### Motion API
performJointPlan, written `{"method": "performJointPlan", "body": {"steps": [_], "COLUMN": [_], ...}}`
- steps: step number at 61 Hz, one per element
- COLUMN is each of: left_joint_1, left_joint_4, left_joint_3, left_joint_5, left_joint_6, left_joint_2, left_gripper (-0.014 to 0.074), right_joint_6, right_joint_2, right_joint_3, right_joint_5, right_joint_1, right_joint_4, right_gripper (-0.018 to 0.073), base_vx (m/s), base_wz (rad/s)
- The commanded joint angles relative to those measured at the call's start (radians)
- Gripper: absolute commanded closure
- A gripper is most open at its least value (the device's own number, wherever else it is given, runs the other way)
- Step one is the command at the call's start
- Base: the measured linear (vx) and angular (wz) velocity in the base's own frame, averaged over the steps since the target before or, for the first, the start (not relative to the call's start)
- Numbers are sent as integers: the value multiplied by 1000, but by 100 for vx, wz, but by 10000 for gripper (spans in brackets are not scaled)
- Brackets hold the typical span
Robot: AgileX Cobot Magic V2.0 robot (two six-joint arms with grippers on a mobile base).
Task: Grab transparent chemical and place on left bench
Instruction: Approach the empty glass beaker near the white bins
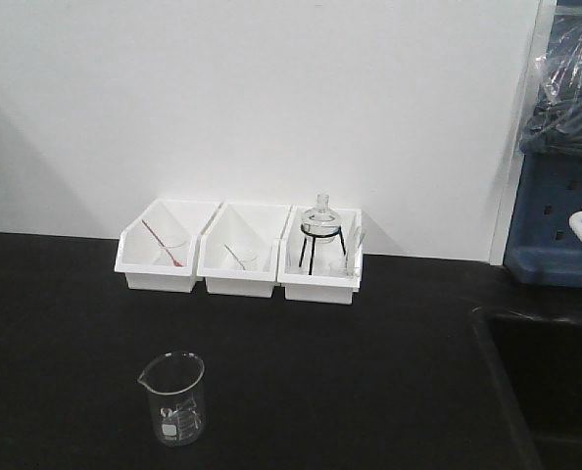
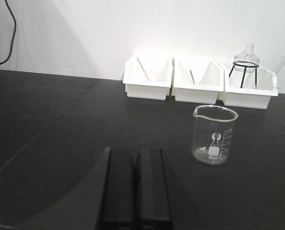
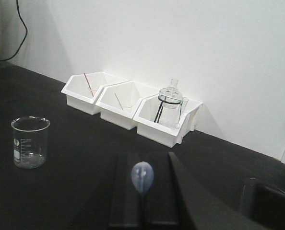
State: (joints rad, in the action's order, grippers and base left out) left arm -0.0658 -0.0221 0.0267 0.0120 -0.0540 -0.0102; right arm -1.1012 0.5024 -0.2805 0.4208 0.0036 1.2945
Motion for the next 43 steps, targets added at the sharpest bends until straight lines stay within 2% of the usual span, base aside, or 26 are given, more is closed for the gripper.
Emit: {"method": "performJointPlan", "body": {"steps": [1,31,43], "left_joint_1": [-2,-2,-2], "left_joint_4": [-1,-1,-1], "left_joint_3": [16,16,16], "left_joint_5": [-78,-78,-78], "left_joint_6": [8,8,8], "left_joint_2": [-19,-19,-19], "left_gripper": [600,600,600], "right_joint_6": [1,2,39], "right_joint_2": [3,12,162], "right_joint_3": [-30,-30,-89], "right_joint_5": [15,26,175], "right_joint_1": [-5,-5,-5], "right_joint_4": [-24,-24,10], "right_gripper": [564,564,562], "base_vx": [16,11,6], "base_wz": [-5,-4,-3]}}
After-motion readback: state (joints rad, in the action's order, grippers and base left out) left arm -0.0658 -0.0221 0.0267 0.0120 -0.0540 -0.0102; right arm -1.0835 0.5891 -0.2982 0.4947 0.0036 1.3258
